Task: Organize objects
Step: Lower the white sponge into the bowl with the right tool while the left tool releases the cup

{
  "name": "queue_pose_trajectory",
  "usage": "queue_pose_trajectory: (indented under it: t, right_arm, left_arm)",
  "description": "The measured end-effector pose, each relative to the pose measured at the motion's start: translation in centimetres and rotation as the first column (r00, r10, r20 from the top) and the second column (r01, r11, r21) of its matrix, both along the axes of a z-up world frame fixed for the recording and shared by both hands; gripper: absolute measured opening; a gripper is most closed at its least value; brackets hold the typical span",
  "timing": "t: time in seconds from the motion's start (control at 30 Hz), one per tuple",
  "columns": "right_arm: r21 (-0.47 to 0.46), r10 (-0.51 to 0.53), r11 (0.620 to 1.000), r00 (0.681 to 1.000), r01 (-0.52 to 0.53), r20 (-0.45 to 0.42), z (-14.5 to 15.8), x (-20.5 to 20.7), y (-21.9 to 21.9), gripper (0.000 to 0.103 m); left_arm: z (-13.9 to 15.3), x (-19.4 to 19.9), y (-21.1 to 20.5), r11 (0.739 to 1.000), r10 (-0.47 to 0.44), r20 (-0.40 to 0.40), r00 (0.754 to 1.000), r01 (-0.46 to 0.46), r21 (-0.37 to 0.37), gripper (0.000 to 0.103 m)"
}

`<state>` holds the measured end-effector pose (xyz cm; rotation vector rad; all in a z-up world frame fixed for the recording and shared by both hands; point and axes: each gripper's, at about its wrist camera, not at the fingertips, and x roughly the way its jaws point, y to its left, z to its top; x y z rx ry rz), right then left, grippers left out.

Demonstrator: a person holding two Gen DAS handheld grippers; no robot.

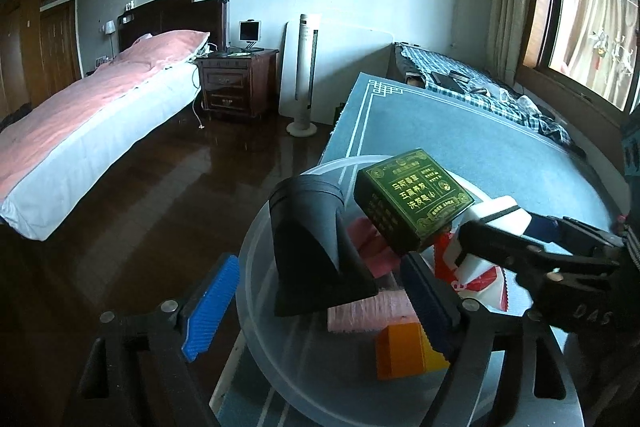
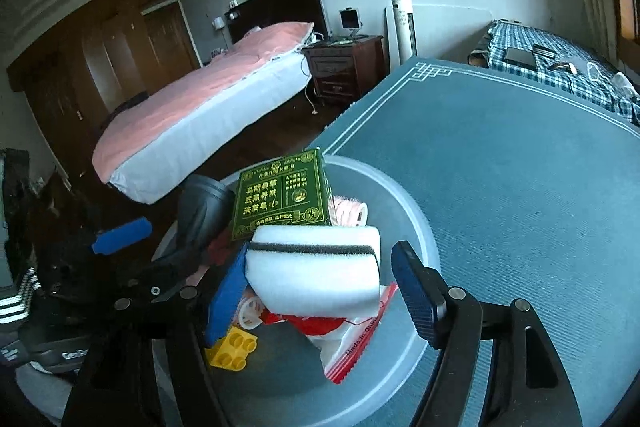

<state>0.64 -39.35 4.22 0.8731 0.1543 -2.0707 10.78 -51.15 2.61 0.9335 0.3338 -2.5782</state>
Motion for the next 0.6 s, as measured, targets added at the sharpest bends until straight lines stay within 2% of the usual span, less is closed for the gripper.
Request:
queue_pose_trajectory:
  t: [0.17,0.4,0.6]
  right_arm:
    - [-0.007,-0.015,1.0,0.999,0.014,-0.03,0.6,0.7,1.0,0.073]
    - [-0.025,-0.03,0.999,0.999,0.029,-0.028,0.7,1.4,3.0,0.073]
    - [-0.005,-0.057,0.998,0.997,0.057,-0.055,0.9,1.6,3.5,0.073]
  left_arm:
    - [0.2,0.1,0.4,1.0,0.001,0.003,1.0,-0.001,-0.016,0.088]
    - [0.3,0.5,0.6,1.0,0.01,0.006,1.0,-0.01,-0.023,0.089]
    - [0.4,0.5,1.0,1.0,0.006,0.008,1.0,-0.005,-0.025,0.089]
